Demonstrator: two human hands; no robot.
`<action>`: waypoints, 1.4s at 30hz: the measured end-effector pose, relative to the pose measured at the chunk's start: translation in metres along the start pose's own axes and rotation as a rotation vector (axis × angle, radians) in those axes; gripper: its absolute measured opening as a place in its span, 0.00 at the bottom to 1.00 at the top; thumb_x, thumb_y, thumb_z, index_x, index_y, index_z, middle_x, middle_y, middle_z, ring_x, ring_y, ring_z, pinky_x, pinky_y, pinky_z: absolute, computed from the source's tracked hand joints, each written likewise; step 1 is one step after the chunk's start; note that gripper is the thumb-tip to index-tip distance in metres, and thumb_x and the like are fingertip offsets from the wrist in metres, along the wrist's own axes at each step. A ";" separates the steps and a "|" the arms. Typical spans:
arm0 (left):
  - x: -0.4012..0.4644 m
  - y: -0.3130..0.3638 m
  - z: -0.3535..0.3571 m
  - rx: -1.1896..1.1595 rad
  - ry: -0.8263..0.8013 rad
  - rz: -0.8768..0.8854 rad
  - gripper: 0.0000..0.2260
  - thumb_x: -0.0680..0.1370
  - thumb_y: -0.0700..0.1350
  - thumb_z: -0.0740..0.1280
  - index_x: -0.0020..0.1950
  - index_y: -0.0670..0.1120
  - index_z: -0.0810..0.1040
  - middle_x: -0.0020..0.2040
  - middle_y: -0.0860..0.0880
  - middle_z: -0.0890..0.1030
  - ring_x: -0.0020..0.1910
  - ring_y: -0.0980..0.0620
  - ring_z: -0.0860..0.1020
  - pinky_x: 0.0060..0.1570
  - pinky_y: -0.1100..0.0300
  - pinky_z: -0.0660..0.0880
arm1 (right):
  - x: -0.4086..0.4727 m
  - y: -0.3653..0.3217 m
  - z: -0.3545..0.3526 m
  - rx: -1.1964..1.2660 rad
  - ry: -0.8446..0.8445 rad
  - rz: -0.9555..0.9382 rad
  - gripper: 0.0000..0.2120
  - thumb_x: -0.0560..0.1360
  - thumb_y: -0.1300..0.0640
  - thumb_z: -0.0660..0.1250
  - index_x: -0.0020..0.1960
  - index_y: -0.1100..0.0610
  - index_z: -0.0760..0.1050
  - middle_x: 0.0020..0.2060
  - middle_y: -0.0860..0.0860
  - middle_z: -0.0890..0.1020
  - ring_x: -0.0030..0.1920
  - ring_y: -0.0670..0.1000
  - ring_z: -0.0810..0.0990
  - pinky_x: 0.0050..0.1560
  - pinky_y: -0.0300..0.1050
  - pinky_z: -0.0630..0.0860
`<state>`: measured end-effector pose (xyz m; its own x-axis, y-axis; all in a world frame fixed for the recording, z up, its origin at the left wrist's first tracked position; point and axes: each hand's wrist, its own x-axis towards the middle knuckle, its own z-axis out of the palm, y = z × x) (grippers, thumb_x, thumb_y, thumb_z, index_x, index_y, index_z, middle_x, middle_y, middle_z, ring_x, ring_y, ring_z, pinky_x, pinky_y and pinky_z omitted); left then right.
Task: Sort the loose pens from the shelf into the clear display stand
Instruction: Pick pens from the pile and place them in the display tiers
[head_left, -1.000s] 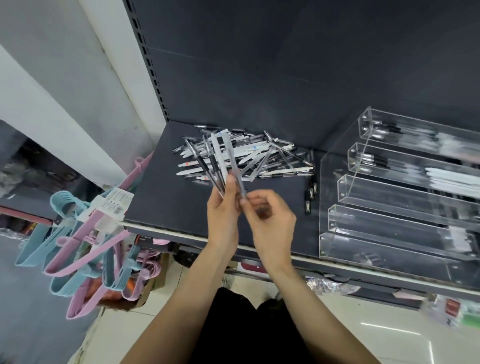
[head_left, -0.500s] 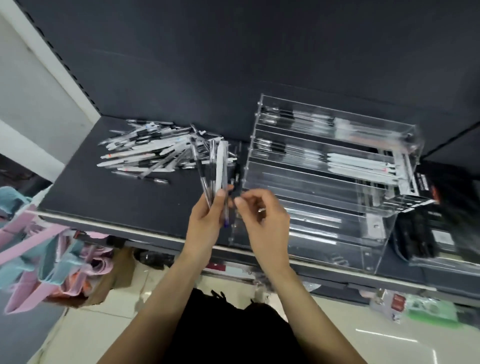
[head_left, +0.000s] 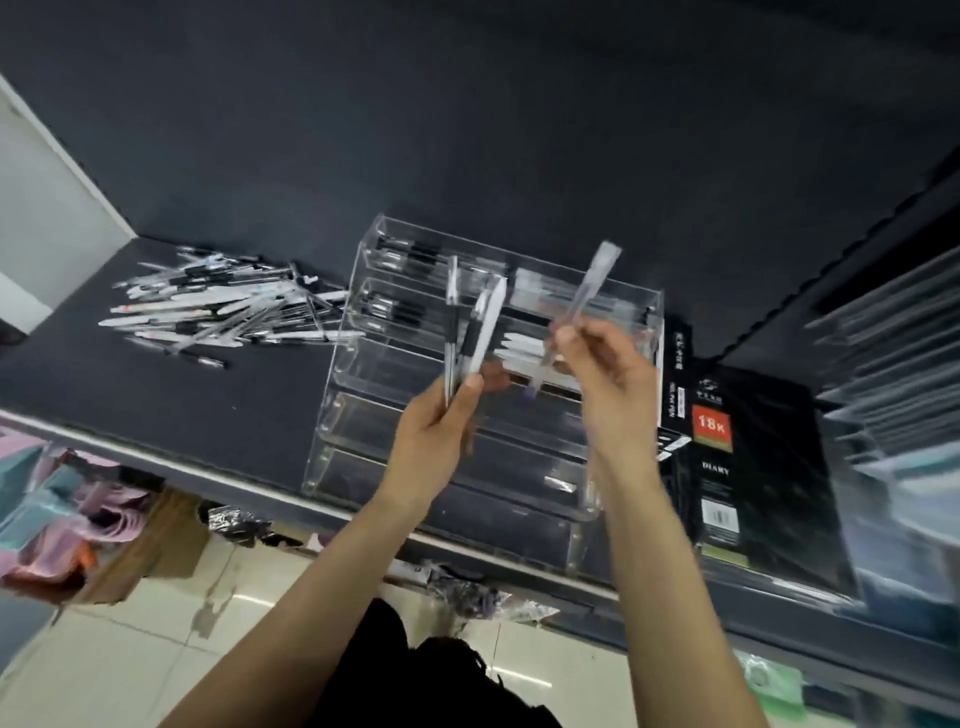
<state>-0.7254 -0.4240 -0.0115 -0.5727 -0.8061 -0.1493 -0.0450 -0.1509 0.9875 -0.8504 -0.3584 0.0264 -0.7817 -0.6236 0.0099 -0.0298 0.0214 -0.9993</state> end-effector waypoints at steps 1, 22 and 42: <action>0.003 0.001 0.002 -0.055 0.032 -0.039 0.11 0.81 0.47 0.58 0.54 0.49 0.80 0.39 0.59 0.82 0.27 0.61 0.69 0.30 0.67 0.69 | 0.013 -0.009 -0.015 -0.136 0.036 -0.124 0.05 0.74 0.60 0.68 0.50 0.57 0.80 0.42 0.47 0.83 0.43 0.42 0.81 0.51 0.38 0.77; 0.022 -0.006 0.001 -0.179 0.058 -0.245 0.19 0.70 0.63 0.62 0.53 0.57 0.83 0.39 0.54 0.68 0.39 0.55 0.67 0.51 0.55 0.66 | 0.130 -0.009 -0.037 -1.288 -0.411 -0.477 0.04 0.74 0.53 0.70 0.47 0.51 0.82 0.45 0.48 0.83 0.48 0.50 0.80 0.44 0.41 0.71; 0.007 -0.013 0.018 -0.012 -0.110 -0.139 0.15 0.76 0.57 0.59 0.49 0.51 0.80 0.39 0.56 0.82 0.40 0.64 0.78 0.45 0.68 0.74 | 0.007 0.018 0.007 -0.315 -0.348 0.106 0.06 0.77 0.57 0.65 0.49 0.58 0.79 0.45 0.50 0.82 0.45 0.45 0.79 0.46 0.32 0.73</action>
<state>-0.7432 -0.4177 -0.0246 -0.6474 -0.7099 -0.2775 -0.1204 -0.2642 0.9569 -0.8519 -0.3679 0.0085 -0.5375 -0.8284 -0.1573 -0.1906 0.3011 -0.9344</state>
